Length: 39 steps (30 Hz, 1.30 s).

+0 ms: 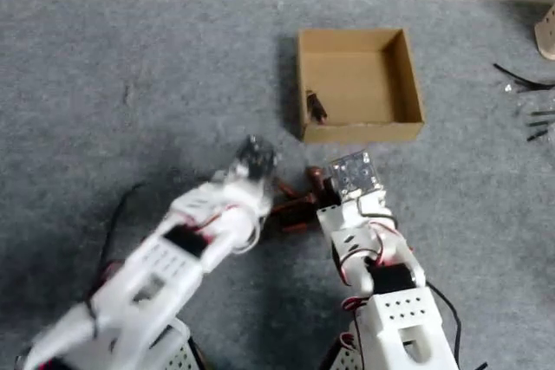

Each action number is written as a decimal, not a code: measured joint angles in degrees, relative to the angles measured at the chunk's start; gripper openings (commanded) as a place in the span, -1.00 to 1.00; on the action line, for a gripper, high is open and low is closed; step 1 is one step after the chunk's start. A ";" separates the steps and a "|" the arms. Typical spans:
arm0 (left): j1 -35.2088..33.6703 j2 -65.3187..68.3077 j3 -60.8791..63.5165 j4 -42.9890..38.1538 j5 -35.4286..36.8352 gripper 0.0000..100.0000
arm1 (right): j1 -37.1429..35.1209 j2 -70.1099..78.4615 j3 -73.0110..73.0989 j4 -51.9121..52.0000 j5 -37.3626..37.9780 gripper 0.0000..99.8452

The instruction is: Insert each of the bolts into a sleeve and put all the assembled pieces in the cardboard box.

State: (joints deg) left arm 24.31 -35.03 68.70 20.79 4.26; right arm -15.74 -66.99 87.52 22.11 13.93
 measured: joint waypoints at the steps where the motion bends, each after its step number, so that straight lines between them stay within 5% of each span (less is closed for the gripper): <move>1: 0.00 3.60 -2.11 -0.18 3.60 -0.65 | 0.00 -0.09 0.26 -0.44 0.00 -0.99; 13: -1.76 24.26 -17.67 -0.35 35.16 -0.65 | 0.00 -0.18 1.32 -2.20 0.00 -0.99; 23: -2.55 30.59 -21.19 -0.35 46.15 -0.64 | 0.18 -0.18 1.32 -2.20 0.00 -0.99; 32: -3.78 40.53 -28.04 0.09 47.38 -0.64 | 0.18 -0.18 1.32 -2.20 0.00 -0.99; 39: -4.48 42.64 -35.52 11.60 50.81 -0.64 | 0.18 -0.18 1.32 -2.20 0.00 -0.99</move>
State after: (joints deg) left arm 19.82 7.60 33.19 32.40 55.08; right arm -15.56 -67.16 88.84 19.91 13.93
